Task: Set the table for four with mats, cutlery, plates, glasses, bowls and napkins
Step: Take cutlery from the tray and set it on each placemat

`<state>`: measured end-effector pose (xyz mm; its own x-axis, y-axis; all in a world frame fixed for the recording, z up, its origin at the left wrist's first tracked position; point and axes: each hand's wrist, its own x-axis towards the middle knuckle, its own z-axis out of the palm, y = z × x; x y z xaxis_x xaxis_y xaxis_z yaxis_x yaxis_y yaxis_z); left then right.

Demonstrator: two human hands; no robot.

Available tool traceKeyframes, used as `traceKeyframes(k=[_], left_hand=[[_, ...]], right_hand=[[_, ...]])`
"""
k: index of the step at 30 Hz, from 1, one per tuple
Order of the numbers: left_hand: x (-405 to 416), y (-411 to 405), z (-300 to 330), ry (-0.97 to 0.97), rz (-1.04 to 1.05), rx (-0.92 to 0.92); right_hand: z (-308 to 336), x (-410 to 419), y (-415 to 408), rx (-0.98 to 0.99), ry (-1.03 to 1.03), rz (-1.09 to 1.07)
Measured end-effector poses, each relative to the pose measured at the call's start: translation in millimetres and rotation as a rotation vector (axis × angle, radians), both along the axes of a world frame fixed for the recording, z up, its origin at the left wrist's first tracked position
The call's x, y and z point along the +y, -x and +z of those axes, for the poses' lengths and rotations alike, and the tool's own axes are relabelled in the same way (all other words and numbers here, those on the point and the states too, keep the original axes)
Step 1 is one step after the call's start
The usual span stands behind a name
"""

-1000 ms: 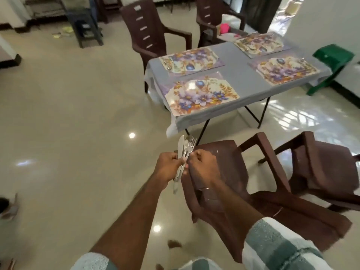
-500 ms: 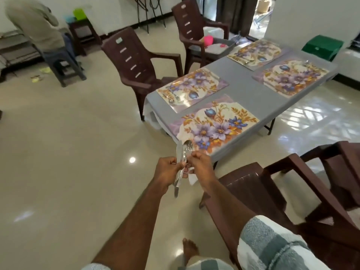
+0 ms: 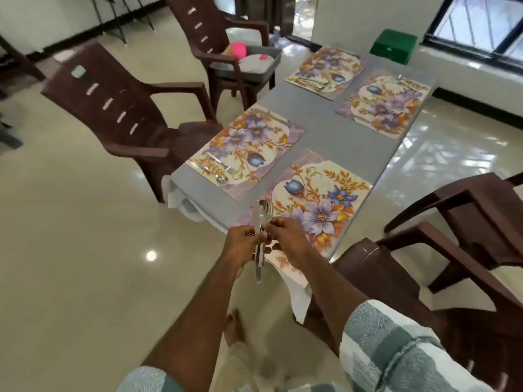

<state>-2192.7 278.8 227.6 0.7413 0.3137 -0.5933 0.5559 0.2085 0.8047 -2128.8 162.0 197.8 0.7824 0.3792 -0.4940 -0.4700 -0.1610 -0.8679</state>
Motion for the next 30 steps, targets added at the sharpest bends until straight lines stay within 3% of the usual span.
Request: traceKeyframes(k=[11, 19, 25, 30], left_hand=[[13.6, -90.6, -47.2, 0.229, 0.006, 0.062], [-20.0, -131.5, -65.0, 0.227, 0.110, 0.072], [-48.4, -164.8, -79.8, 0.190, 0.215, 0.101], [-73.4, -190.0, -90.1, 0.185, 0.229, 0.133]], right_hand=[[-18.2, 20.6, -88.7, -0.124, 0.365, 0.049], [-28.2, -23.2, -158.0, -0.042, 0.380, 0.064], [-52.6, -83.3, -241.7, -0.294, 0.697, 0.068], [-61.3, -110.0, -288.6, -0.357, 0.839, 0.168]])
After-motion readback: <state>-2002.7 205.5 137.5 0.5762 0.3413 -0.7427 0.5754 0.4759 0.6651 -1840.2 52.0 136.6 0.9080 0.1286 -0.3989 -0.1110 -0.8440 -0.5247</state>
